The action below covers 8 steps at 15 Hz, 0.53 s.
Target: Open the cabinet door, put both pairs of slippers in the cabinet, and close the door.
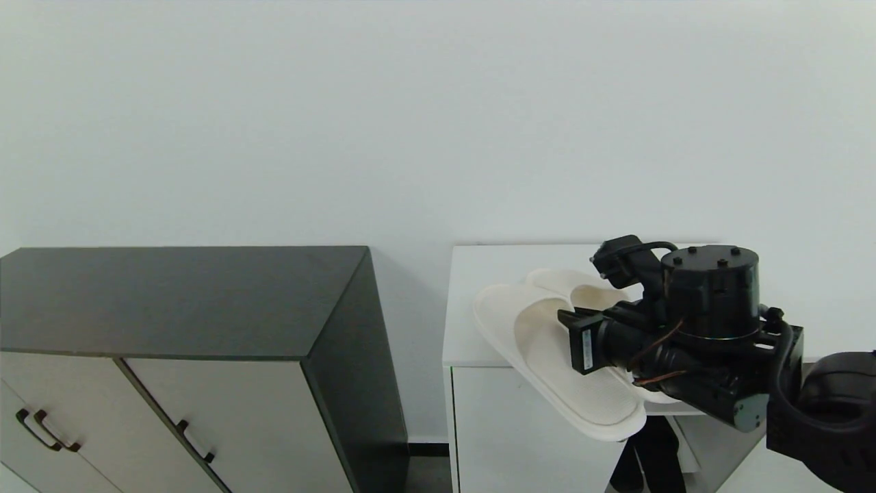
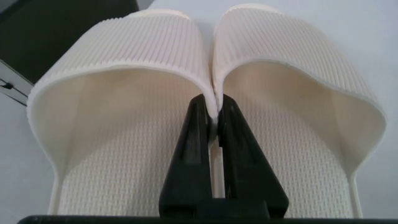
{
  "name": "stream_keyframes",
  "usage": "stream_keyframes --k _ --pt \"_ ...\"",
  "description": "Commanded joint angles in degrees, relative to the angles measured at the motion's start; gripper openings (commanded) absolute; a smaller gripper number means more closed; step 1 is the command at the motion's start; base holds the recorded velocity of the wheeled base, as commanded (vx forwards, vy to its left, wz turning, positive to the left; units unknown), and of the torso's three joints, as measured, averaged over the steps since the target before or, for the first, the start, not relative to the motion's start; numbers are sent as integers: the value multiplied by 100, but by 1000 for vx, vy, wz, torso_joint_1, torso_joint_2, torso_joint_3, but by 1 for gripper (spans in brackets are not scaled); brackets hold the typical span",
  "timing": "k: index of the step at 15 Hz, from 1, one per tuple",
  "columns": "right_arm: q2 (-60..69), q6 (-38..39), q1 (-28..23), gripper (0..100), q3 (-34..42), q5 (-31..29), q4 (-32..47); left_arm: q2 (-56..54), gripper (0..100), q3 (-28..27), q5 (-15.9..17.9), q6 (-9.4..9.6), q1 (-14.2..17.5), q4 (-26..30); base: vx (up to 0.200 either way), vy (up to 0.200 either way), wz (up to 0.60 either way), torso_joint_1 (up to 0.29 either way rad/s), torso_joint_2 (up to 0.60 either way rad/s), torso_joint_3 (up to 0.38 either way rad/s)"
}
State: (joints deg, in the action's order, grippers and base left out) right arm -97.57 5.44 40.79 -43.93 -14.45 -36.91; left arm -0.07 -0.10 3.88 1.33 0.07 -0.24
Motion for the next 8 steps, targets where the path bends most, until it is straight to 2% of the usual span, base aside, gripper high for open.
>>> stream_keyframes --k 1,8 --pt "221 -8 -1 0 43 38 9 7 0 1 -1 -1 1 -2 0 0 0 0 0 0" --pt "256 -122 -1 0 122 38 9 7 0 1 -1 -1 1 -2 0 0 0 0 0 0"
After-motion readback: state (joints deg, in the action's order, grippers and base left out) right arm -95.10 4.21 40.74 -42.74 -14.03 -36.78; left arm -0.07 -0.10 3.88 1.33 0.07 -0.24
